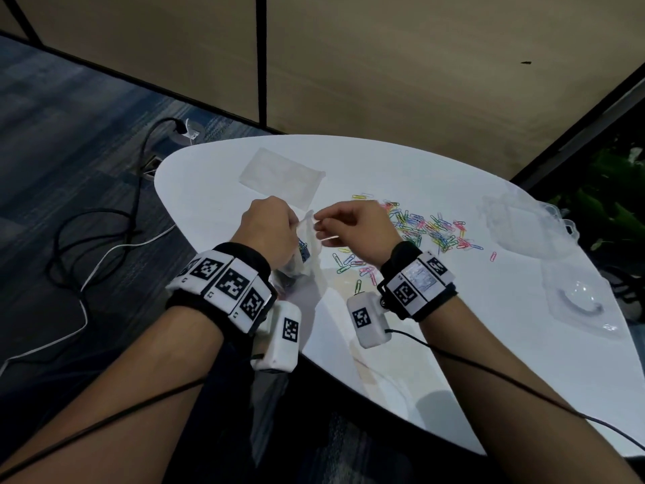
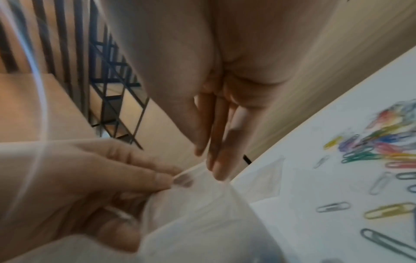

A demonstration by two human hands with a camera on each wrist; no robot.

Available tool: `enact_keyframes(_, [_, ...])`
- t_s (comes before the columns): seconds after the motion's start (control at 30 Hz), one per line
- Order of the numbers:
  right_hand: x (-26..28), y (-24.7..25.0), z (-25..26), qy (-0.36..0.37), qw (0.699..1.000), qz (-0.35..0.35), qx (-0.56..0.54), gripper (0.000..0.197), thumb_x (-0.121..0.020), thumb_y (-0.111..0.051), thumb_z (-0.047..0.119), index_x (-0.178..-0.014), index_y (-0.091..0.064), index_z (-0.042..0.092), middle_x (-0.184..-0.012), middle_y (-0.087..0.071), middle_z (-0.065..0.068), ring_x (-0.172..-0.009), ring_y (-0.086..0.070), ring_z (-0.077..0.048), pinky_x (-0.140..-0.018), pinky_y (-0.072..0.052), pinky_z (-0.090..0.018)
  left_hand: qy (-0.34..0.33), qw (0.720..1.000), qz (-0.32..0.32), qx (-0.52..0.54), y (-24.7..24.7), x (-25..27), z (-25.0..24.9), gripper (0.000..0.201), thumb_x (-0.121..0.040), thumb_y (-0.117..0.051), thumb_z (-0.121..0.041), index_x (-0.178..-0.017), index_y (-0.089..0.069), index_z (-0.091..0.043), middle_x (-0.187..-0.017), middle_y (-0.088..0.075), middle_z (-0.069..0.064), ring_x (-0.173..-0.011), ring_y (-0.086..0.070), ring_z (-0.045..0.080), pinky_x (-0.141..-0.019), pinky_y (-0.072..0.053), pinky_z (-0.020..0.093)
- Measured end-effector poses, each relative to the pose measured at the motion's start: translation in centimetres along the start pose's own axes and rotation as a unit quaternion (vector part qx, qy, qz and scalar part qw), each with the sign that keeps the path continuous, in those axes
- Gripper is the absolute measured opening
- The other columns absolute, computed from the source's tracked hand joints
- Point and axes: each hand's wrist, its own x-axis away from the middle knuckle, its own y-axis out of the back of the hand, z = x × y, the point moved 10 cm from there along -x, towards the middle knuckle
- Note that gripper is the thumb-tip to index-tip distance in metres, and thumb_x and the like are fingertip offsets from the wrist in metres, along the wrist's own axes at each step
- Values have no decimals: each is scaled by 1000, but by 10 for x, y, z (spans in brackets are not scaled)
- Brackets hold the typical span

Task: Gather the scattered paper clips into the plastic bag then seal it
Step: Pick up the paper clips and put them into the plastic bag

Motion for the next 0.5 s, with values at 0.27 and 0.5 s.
enact_keyframes(0.27, [-21,-16,-88,-19,849,174,499,55,-104,-37,31,-154,-23,13,-163,-15,-5,-147,-25,-22,-118,-21,-34,-3,1000,-1,-8,1,-1,0,25,-90,-53,-1,-96,-78,-2,-96,-73,22,-84,-73,41,-80,-63,45])
enact_keyframes(0.5, [45,-10,-128,138,679,239,680,67,-102,-25,45,-156,-3,13,-165,2,-4,-151,-6,-29,-120,-16,-50,-2,1000,7,-27,-2,-1,-1,26,-88,-52,-2,-86,-78,-5,-93,-73,20,-83,-73,40,-78,-63,45])
